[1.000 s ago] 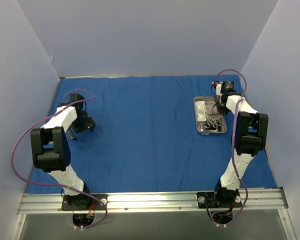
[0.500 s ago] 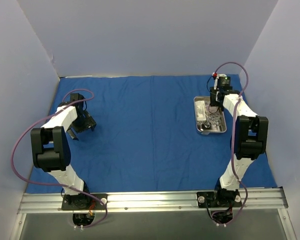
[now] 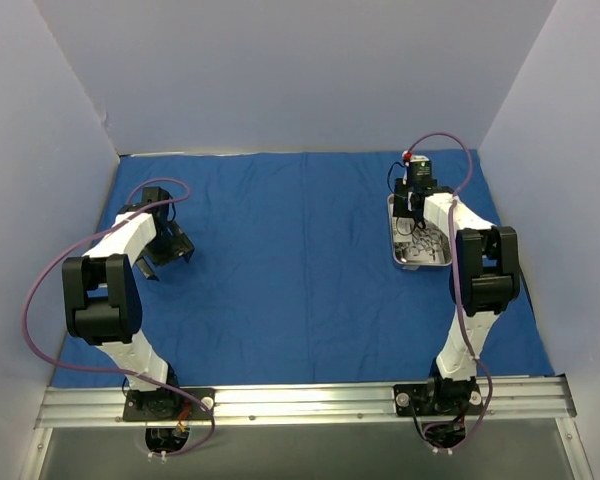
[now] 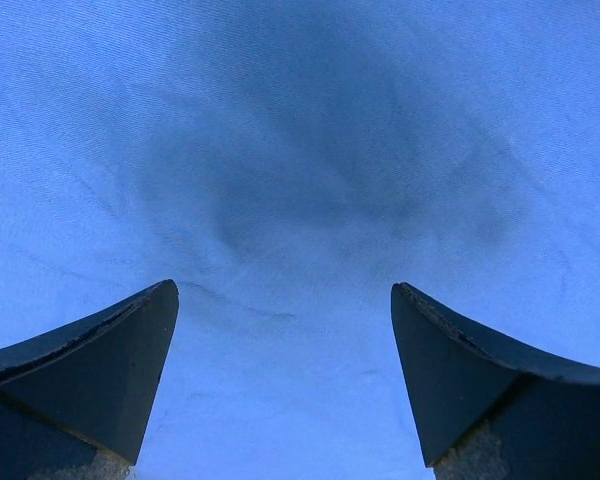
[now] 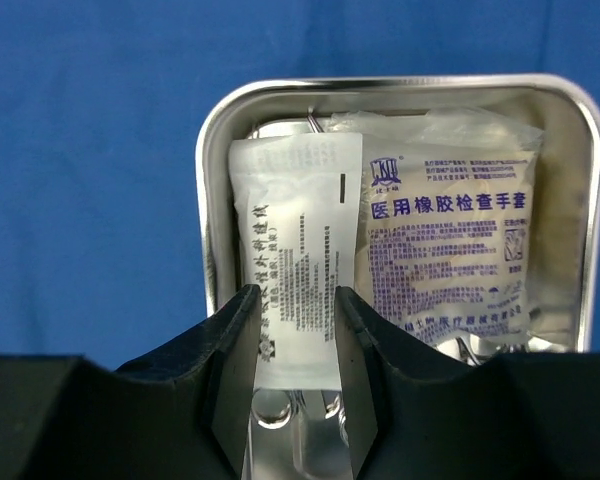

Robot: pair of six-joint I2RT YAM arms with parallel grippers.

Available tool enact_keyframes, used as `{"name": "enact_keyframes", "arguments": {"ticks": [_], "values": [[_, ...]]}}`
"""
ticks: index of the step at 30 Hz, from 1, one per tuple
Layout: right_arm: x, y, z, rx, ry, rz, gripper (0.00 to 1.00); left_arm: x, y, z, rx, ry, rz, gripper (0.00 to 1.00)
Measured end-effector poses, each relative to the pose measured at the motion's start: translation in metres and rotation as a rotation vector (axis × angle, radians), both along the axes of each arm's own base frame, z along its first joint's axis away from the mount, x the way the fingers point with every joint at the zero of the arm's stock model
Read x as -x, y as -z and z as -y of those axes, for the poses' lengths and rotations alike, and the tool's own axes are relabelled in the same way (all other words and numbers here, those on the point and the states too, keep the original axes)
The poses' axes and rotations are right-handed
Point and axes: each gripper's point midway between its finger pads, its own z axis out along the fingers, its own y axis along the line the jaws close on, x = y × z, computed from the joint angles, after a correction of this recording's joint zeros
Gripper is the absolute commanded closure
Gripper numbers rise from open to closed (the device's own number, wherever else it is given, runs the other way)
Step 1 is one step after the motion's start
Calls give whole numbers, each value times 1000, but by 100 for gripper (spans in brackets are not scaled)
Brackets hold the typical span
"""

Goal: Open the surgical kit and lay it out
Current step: Pick up the medical item from the container.

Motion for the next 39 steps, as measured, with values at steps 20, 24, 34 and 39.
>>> {"name": "enact_keyframes", "arguments": {"ticks": [20,24,34,39], "values": [[1,35,19,-42,59,-67,54,-1,0,1,4,2,2,3],[0,36,12,-86,29,-66,58,-1,0,1,4,3,2,3],[-4,43,11,-162,0,-62,81,-1,0,1,4,3,2,3],[-7,39,16,-169,6,-54,92,-1,0,1,4,3,2,3]]}}
